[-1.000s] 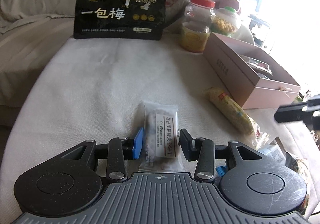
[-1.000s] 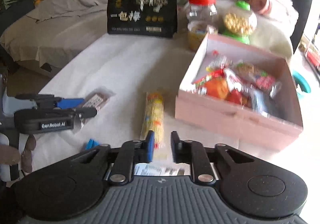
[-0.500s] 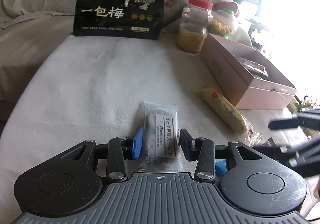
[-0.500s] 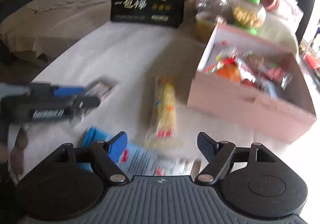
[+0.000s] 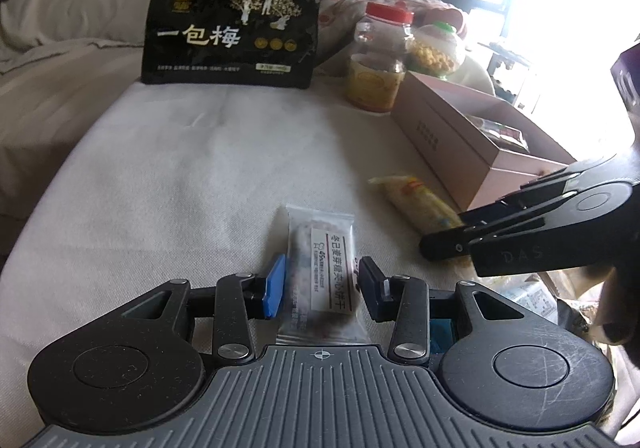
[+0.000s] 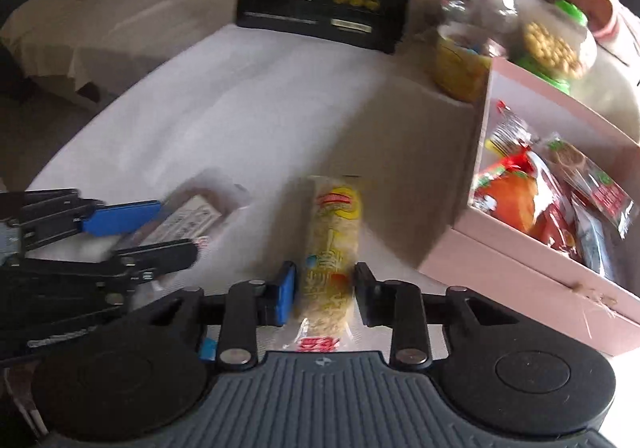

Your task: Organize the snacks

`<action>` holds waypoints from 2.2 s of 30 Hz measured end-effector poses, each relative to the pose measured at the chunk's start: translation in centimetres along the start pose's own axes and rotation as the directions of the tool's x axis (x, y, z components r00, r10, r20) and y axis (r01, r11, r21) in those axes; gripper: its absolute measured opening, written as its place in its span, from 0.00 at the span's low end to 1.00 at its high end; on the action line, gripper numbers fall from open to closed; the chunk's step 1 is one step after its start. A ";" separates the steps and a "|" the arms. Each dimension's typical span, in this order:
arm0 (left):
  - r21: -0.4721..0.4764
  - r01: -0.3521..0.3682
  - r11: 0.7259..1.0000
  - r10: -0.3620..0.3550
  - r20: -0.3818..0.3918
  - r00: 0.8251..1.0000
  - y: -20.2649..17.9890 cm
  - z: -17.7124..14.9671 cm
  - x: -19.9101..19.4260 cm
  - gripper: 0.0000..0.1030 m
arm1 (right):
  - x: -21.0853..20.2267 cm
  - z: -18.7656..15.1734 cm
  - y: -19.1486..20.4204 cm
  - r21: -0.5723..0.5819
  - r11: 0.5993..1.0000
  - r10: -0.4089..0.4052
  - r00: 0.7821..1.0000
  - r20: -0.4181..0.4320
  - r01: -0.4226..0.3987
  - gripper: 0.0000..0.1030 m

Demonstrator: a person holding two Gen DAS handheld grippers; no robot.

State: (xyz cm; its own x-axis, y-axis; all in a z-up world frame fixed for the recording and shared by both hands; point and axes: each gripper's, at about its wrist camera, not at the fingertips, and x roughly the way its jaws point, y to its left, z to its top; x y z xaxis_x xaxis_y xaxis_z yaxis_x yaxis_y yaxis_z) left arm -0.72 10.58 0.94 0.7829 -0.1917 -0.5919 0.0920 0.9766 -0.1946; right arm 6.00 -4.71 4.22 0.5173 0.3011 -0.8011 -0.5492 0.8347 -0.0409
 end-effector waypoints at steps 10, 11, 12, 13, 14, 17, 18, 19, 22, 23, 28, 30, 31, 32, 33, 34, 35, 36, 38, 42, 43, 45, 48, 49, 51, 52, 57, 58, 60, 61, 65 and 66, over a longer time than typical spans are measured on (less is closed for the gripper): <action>-0.033 0.043 0.999 -0.044 -0.016 0.999 0.5 0.1 -0.5 0.38 | -5.8 -0.9 -0.7 0.043 0.998 0.052 0.995 0.083 -0.056 0.27; -0.042 0.054 0.998 -0.055 -0.021 0.998 0.4 0.2 -0.6 0.34 | -6.7 -1.3 -0.9 0.051 0.997 0.051 0.994 0.097 -0.056 0.26; -0.050 0.071 0.996 -0.072 -0.026 0.997 0.3 0.2 -0.7 0.29 | -7.6 -1.6 -1.2 0.059 0.997 0.048 0.993 0.112 -0.055 0.20; -0.053 0.084 0.995 -0.086 -0.027 0.996 0.1 0.2 -0.8 0.26 | -8.5 -2.0 -1.6 0.068 0.996 0.040 0.991 0.127 -0.049 0.16; -0.047 0.092 0.995 -0.093 -0.023 0.995 -0.3 0.2 -1.0 0.19 | -9.3 -2.4 -2.0 0.080 0.996 0.029 0.990 0.141 -0.041 0.16; 0.006 0.139 0.990 -0.139 0.000 0.990 -2.0 0.2 -2.2 0.17 | -11.4 -4.1 -3.4 0.118 0.993 -0.010 0.985 0.175 -0.011 0.16; 0.028 0.151 0.988 -0.151 0.006 0.989 -2.6 0.2 -2.5 0.17 | -11.6 -4.5 -3.8 0.135 0.991 -0.031 0.984 0.175 0.007 0.16; 0.045 0.156 0.987 -0.157 0.008 0.988 -3.0 0.2 -2.7 0.17 | -11.7 -5.0 -4.4 0.154 0.988 -0.049 0.984 0.171 0.023 0.16; 0.061 0.127 0.990 -0.127 -0.007 0.992 -3.4 -0.2 -2.7 0.16 | -12.3 -6.8 -5.5 0.195 0.979 -0.096 0.981 0.170 0.062 0.16; 0.056 0.112 0.992 -0.112 -0.016 0.994 -3.4 -0.2 -2.6 0.16 | -12.5 -7.4 -5.8 0.198 0.978 -0.105 0.979 0.177 0.069 0.16; -0.020 0.093 0.995 -0.094 -0.041 0.995 -1.9 0.2 -2.7 0.16 | -11.3 -9.7 -7.0 0.213 0.966 -0.180 0.970 0.166 0.143 0.33; -0.071 0.072 0.995 -0.075 -0.040 0.996 -1.2 0.7 -3.1 0.17 | -9.9 -10.3 -8.0 0.260 0.953 -0.196 0.972 0.128 0.158 0.42; -0.081 0.066 0.995 -0.069 -0.031 0.997 -0.9 0.9 -3.3 0.18 | -9.3 -10.6 -8.6 0.287 0.946 -0.191 0.975 0.115 0.152 0.45; -0.076 0.062 0.995 -0.064 -0.025 0.998 -0.9 1.0 -3.5 0.19 | -8.7 -10.9 -9.0 0.313 0.939 -0.186 0.977 0.107 0.145 0.46; -0.059 0.063 0.996 -0.065 -0.028 0.998 -1.0 1.2 -3.5 0.19 | -8.1 -11.3 -9.6 0.341 0.930 -0.183 0.978 0.101 0.139 0.50; -0.036 0.069 0.997 -0.071 -0.037 0.997 -1.3 1.3 -3.5 0.19 | -7.7 -11.6 -9.9 0.363 0.922 -0.183 0.979 0.094 0.137 0.54; -0.008 0.081 0.997 -0.081 -0.047 0.996 -1.8 1.4 -3.4 0.19 | -7.2 -11.8 -10.3 0.382 0.914 -0.183 0.979 0.085 0.137 0.55; 0.025 0.094 0.995 -0.093 -0.055 0.994 -2.4 1.4 -3.4 0.19 | -6.8 -12.1 -10.7 0.398 0.907 -0.183 0.980 0.080 0.137 0.56; 0.102 0.111 0.989 -0.103 -0.077 0.992 -4.0 1.2 -2.9 0.19 | -6.9 -12.5 -10.8 0.404 0.904 -0.193 0.976 0.101 0.137 0.57; 0.239 0.070 0.968 -0.039 -0.132 0.990 -6.8 0.4 -1.6 0.23 | -6.7 -12.8 -10.3 0.385 0.907 -0.225 0.968 0.108 0.168 0.66; 0.270 0.051 0.962 -0.017 -0.126 0.992 -7.3 0.1 -1.5 0.23 | -6.6 -12.9 -10.0 0.370 0.910 -0.243 0.964 0.111 0.187 0.69; 0.334 0.019 0.942 0.017 -0.107 0.994 -8.0 -0.3 -1.6 0.27 | -6.3 -13.2 -9.4 0.347 0.908 -0.293 0.949 0.120 0.236 0.80; 0.389 -0.031 0.921 0.073 -0.093 0.993 -8.0 -0.5 -1.2 0.30 | -6.0 -13.5 -9.6 0.369 0.892 -0.327 0.936 0.131 0.260 0.88; 0.388 -0.051 0.920 0.093 -0.089 0.992 -7.6 -0.4 -1.0 0.31 | -6.1 -13.7 -9.9 0.387 0.888 -0.321 0.937 0.137 0.248 0.89; 0.366 -0.081 0.927 0.119 -0.082 0.989 -6.7 -0.1 -0.8 0.38 | -6.1 -14.0 -10.3 0.405 0.885 -0.312 0.939 0.146 0.231 0.89; 0.350 -0.092 0.932 0.128 -0.082 0.988 -6.2 0.0 -0.7 0.40 | -6.1 -14.0 -10.3 0.406 0.884 -0.312 0.938 0.148 0.230 0.89; 0.275 -0.033 0.961 0.072 -0.135 0.988 -4.6 0.9 0.0 0.46 | -6.0 -14.1 -10.1 0.405 0.884 -0.319 0.935 0.155 0.234 0.91; 0.269 -0.026 0.963 0.065 -0.137 0.988 -4.4 1.0 0.1 0.46 | -6.0 -14.2 -10.1 0.407 0.883 -0.318 0.935 0.156 0.232 0.91; 0.242 0.000 0.970 0.037 -0.147 0.988 -4.0 1.2 0.3 0.51 | -6.0 -14.2 -10.1 0.407 0.884 -0.317 0.935 0.159 0.231 0.91; 0.224 0.017 0.974 0.018 -0.155 0.988 -3.9 1.3 0.3 0.53 | -6.0 -14.2 -10.0 0.406 0.884 -0.318 0.935 0.160 0.231 0.91; 0.195 0.011 0.981 0.019 -0.151 0.988 -3.5 1.6 0.7 0.52 | -6.0 -14.2 -10.0 0.405 0.884 -0.318 0.935 0.160 0.232 0.92; 0.200 0.002 0.980 0.027 -0.145 0.989 -3.6 1.5 0.8 0.52 | -5.9 -14.2 -10.0 0.404 0.885 -0.318 0.935 0.159 0.232 0.92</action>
State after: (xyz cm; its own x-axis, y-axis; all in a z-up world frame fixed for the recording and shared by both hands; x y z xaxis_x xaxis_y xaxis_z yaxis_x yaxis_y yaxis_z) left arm 0.48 7.04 2.36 0.6878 -0.1772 -0.7039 0.2154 0.9759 -0.0353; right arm -0.90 -21.36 0.92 0.7624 0.0897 -0.6409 -0.1010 0.9947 0.0190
